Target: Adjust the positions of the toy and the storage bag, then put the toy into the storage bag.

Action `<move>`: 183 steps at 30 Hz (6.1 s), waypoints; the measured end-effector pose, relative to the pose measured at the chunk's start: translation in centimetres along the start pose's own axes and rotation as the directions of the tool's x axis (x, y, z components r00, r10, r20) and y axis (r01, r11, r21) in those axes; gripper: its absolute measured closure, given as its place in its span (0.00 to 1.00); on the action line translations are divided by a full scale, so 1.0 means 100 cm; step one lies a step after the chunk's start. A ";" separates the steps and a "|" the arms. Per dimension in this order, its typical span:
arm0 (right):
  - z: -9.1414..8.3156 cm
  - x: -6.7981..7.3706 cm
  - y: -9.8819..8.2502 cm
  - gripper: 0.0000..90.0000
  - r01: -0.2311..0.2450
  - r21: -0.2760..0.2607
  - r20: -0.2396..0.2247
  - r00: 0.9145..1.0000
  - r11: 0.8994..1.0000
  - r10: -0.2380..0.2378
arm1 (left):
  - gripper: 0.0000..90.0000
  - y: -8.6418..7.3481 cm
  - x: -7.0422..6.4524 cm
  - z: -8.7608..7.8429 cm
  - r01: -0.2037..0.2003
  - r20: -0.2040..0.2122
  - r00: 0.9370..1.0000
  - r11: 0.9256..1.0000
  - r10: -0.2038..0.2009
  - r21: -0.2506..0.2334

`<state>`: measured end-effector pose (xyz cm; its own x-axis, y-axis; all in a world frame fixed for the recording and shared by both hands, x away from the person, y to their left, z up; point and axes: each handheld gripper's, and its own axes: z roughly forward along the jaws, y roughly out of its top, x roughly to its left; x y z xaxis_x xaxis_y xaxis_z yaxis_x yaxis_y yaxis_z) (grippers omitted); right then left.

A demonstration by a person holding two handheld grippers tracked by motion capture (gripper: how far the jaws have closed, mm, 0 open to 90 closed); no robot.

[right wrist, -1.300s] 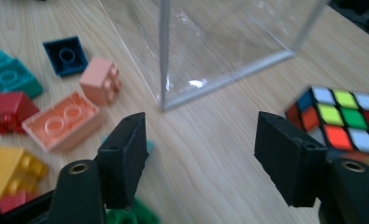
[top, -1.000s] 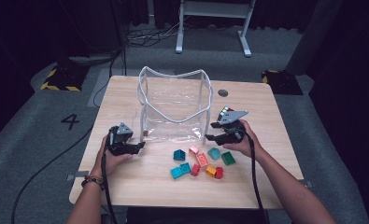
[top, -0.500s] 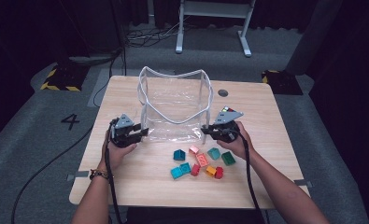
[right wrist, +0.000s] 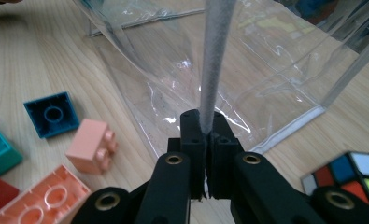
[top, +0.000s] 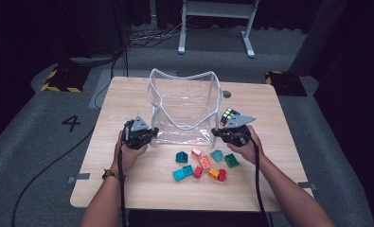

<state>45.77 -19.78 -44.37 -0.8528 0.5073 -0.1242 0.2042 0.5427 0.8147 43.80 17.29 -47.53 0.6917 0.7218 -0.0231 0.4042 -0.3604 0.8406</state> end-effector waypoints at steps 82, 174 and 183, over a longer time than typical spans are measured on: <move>-0.044 0.028 -0.096 0.64 -0.164 0.119 0.048 0.986 0.979 0.159 | 0.14 -0.066 -0.056 -0.047 0.015 -0.008 1.000 0.968 -0.013 0.249; -0.163 -0.053 0.063 0.66 0.009 -0.224 0.053 0.999 0.975 0.003 | 0.07 -0.064 -0.043 -0.043 -0.046 0.050 0.998 0.964 0.034 0.262; -0.133 -0.060 0.117 0.66 0.065 -0.155 -0.025 0.997 0.986 -0.069 | 0.07 -0.064 -0.043 -0.043 -0.045 0.052 0.998 0.964 0.032 0.262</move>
<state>46.84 -25.39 -26.54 -0.8768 0.4513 -0.1660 0.0719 0.4644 0.8827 35.65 19.00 -50.49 0.7346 0.6781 -0.0245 0.5155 -0.5343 0.6699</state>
